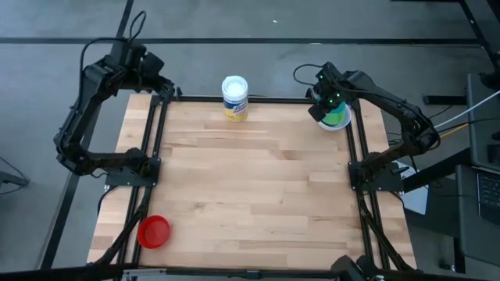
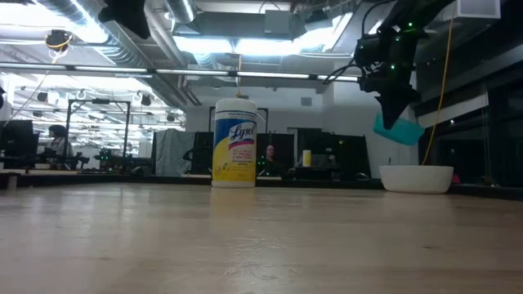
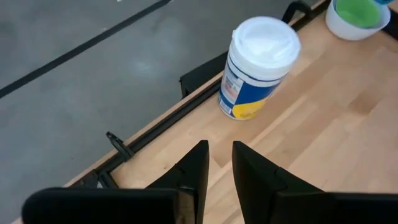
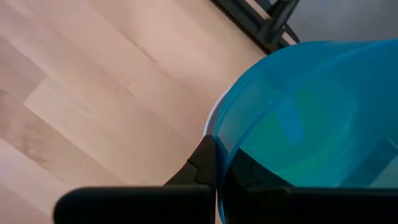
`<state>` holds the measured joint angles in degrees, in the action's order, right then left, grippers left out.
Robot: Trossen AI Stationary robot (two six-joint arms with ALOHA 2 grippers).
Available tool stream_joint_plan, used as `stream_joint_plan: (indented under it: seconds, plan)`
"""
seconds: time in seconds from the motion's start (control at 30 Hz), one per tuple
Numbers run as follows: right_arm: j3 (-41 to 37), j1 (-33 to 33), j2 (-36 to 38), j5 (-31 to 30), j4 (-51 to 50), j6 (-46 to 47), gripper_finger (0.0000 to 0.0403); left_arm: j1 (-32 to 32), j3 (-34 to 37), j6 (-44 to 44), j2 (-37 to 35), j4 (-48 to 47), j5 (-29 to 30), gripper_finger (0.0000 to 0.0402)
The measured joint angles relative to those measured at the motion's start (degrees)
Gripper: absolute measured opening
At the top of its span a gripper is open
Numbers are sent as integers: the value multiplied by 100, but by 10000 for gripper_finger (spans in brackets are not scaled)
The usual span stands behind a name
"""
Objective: Nest bowls inside each other
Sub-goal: Stack the light blue bowl on top of the green bowl
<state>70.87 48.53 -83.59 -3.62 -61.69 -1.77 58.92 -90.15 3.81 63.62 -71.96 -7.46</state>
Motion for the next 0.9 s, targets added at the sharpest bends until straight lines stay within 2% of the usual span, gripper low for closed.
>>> stream_joint_plan:
  seconds: [0.17, 0.47, 0.9]
  plan:
    - [-244, 218, 0, 185, 1, -65, 0, 0, 0, -135, -210, -29, -4, 65]
    - [-1017, 237, -2, 321, 524, -39, 0, 0, 0, -302, -389, -36, -15, 65]
    - [-1069, 442, -4, 297, 753, -172, 0, -4, 0, -364, -394, -60, -25, 63]
